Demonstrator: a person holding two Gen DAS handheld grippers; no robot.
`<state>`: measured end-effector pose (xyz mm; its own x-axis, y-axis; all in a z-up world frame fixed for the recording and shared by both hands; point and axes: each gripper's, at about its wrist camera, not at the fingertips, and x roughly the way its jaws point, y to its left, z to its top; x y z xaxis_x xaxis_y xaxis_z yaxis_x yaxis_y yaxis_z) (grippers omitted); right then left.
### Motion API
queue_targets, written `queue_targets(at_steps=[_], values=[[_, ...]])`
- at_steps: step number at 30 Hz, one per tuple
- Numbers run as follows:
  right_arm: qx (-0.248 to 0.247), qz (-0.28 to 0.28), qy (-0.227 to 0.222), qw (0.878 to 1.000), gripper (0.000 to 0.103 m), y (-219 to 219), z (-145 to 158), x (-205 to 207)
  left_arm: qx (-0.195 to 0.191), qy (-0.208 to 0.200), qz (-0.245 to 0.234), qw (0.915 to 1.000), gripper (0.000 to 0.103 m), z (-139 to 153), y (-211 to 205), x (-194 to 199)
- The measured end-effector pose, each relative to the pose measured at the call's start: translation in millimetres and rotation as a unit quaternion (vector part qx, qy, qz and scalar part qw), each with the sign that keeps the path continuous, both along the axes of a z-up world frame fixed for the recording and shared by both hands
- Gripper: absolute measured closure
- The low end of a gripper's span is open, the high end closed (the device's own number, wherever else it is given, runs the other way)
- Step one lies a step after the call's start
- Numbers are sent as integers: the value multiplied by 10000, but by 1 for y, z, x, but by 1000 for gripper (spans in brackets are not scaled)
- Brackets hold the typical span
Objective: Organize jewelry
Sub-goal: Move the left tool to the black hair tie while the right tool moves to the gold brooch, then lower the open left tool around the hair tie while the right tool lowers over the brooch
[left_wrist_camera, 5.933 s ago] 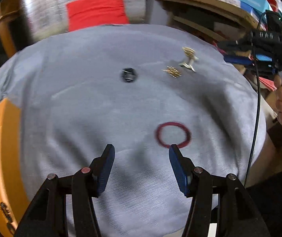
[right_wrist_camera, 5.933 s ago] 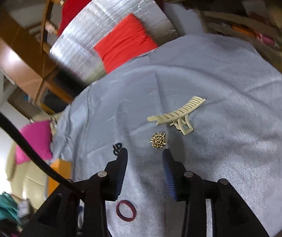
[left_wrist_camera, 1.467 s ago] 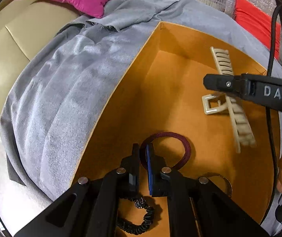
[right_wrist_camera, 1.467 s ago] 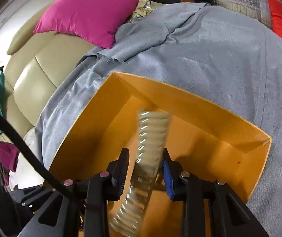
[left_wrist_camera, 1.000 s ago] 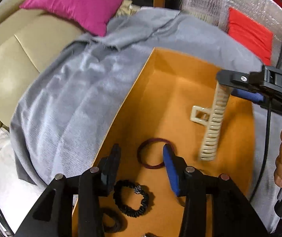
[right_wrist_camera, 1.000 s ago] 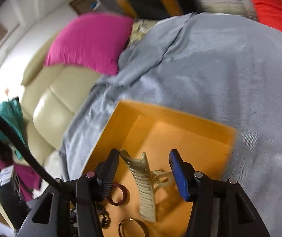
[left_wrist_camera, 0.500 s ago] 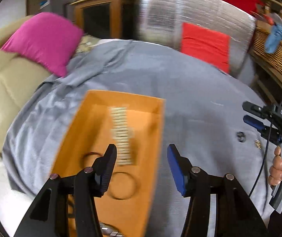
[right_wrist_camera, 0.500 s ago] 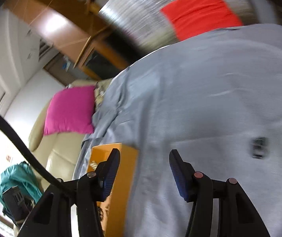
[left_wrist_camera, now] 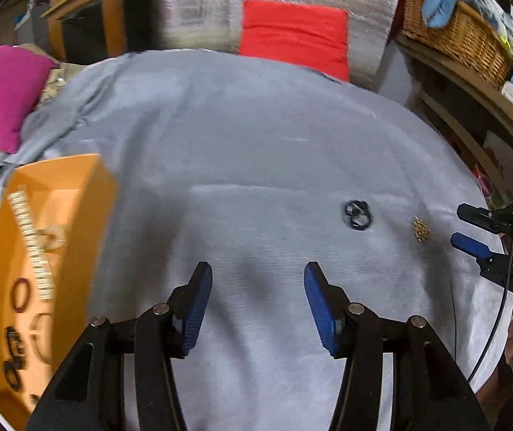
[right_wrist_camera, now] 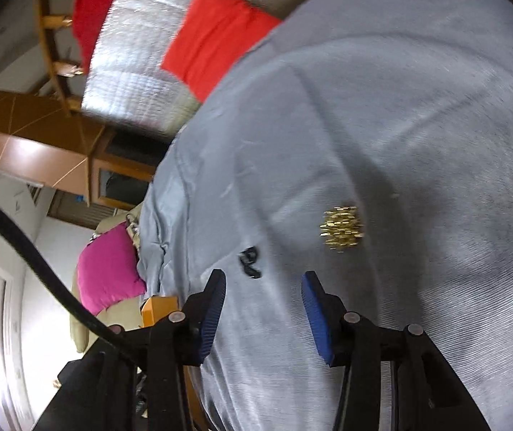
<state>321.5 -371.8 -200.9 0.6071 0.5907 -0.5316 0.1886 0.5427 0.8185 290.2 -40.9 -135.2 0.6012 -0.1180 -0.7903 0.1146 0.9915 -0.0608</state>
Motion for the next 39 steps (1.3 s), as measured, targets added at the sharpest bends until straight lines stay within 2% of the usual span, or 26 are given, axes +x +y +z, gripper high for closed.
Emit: queue_targets(at_steps=[4,9,12,17,22,33,39], values=[[68,-62,145,9999,55,-4,-6,4,122,-42,-196,9997,49,-16,-29,8],[-324,102,68,9994,55,10,1,5,334,-164,-296,9989,49,-31,-43,14],[-597,146,51,9981,55,20,3,5,437,-197,-303,9984,49,-30,-43,16],[-703,38,99,9975,55,23,-2,7,829,-670,-260,9940,49,-18,-39,8],[-764,21,187,9969,55,32,-6,10,716,-645,-248,9950,49,-14,-29,10],[-938,39,161,9955,55,56,-2,2,762,-842,-195,9933,49,-6,-19,7],[-879,1,153,9960,55,58,-2,-5,705,-727,-120,9948,49,-9,-12,13]])
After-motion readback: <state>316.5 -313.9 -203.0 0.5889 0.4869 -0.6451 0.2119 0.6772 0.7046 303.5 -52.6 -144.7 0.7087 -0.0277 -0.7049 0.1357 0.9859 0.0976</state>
